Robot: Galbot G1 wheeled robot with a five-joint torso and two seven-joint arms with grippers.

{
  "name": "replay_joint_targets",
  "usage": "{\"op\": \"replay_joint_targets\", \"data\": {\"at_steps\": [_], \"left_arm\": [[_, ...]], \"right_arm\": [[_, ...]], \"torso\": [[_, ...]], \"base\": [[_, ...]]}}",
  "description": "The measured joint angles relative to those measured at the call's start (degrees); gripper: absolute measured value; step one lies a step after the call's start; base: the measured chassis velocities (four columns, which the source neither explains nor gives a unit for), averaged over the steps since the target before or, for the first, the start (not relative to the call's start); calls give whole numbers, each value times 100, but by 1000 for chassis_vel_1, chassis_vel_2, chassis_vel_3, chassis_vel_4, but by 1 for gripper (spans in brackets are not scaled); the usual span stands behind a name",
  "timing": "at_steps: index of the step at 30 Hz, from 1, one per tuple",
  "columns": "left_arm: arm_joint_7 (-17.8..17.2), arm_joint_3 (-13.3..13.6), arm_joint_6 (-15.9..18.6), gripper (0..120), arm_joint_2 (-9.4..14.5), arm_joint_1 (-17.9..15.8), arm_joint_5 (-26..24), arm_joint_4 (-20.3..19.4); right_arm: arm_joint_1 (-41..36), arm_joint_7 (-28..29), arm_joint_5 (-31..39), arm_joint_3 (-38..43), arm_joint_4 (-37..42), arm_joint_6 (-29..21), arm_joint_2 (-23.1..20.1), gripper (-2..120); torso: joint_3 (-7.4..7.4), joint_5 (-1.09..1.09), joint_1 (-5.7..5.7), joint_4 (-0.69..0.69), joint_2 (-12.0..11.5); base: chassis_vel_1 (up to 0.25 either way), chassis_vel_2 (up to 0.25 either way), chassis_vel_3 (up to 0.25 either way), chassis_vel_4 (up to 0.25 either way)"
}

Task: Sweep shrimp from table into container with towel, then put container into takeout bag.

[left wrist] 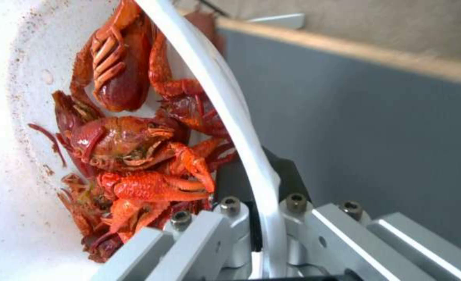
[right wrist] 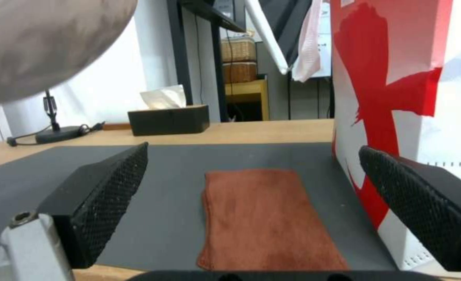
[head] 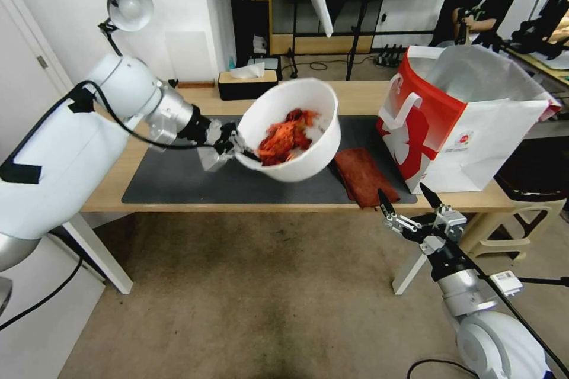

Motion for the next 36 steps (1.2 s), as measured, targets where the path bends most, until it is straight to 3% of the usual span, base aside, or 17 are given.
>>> {"op": "replay_joint_targets", "data": {"at_steps": [7,18,25,36], "left_arm": [[-68,-23,41,0,-350,-275,69,323],[4,278,42,0,-779,-603,274,509],[65,293,42,0,-1312,-785,466,742],[67,441,24,0,-1791,-1198,548,1235]], "right_arm": [[2,1,2,14,-9,-5,11,100],[-50,-27,-13,27,-32,17,46,100],[-102,-32,-18,60,-25,38,42,100],[-97,-35,-44,49,-12,41,111,100]], "torso": [[0,0,0,1,0],[0,-2,0,0,0],[0,-1,0,-1,0],[0,-1,0,0,0]], "base": [[0,0,0,0],[0,0,0,0],[0,0,0,0],[0,0,0,0]]}}
